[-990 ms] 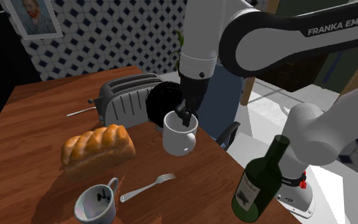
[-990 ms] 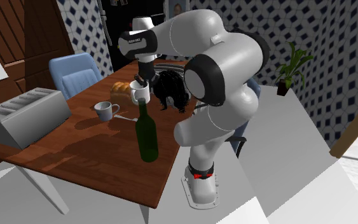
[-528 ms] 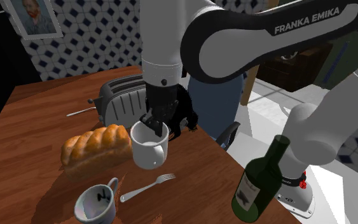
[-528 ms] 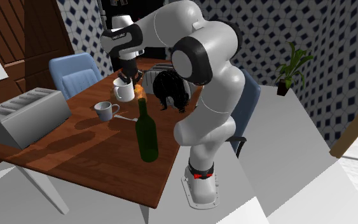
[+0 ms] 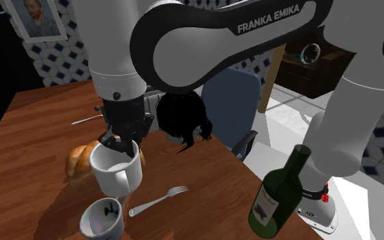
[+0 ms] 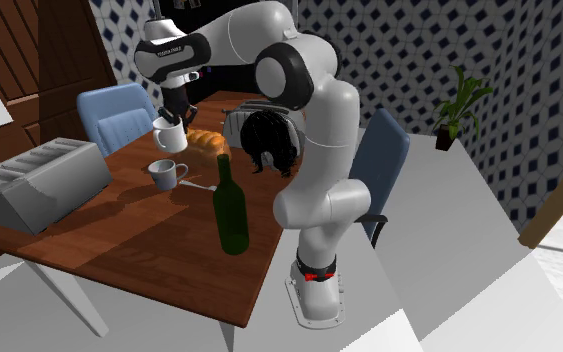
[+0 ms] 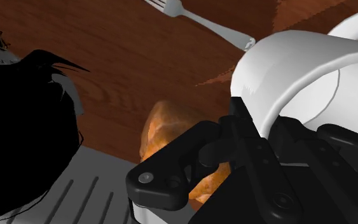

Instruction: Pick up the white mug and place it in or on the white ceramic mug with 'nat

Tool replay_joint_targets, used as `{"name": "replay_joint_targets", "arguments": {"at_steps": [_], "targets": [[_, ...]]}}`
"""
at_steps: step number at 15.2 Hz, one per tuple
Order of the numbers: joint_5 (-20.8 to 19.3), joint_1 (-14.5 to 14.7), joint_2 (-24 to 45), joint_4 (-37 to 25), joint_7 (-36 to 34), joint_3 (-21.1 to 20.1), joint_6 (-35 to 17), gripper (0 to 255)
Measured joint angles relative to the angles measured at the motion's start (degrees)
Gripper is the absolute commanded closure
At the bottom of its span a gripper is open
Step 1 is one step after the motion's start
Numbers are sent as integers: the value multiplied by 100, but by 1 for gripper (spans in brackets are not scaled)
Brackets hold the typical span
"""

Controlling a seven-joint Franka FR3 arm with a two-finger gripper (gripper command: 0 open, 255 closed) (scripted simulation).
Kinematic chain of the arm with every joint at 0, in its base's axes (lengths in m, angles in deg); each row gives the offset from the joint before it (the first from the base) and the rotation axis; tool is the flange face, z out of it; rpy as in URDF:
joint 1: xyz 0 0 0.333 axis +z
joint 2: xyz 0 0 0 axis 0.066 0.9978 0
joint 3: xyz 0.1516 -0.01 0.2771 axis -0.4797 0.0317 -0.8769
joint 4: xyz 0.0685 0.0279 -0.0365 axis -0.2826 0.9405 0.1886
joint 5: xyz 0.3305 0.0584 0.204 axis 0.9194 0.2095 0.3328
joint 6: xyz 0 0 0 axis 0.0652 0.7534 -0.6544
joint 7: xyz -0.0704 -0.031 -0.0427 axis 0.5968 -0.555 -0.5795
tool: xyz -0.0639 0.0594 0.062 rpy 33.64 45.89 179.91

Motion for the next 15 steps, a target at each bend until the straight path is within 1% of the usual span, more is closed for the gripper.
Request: {"name": "replay_joint_targets", "arguments": {"at_steps": [2, 4, 5, 8, 15], "targets": [[-411, 179, 594, -592, -383, -143, 155, 255], [-842, 427, 1228, -1291, -686, -189, 387, 255], [-933, 481, 1361, -1408, -738, -180, 404, 255], [-1028, 531, 1489, -1354, -818, -164, 256, 255], [-1098, 511, 1549, -889, -897, -134, -248, 255]]}}
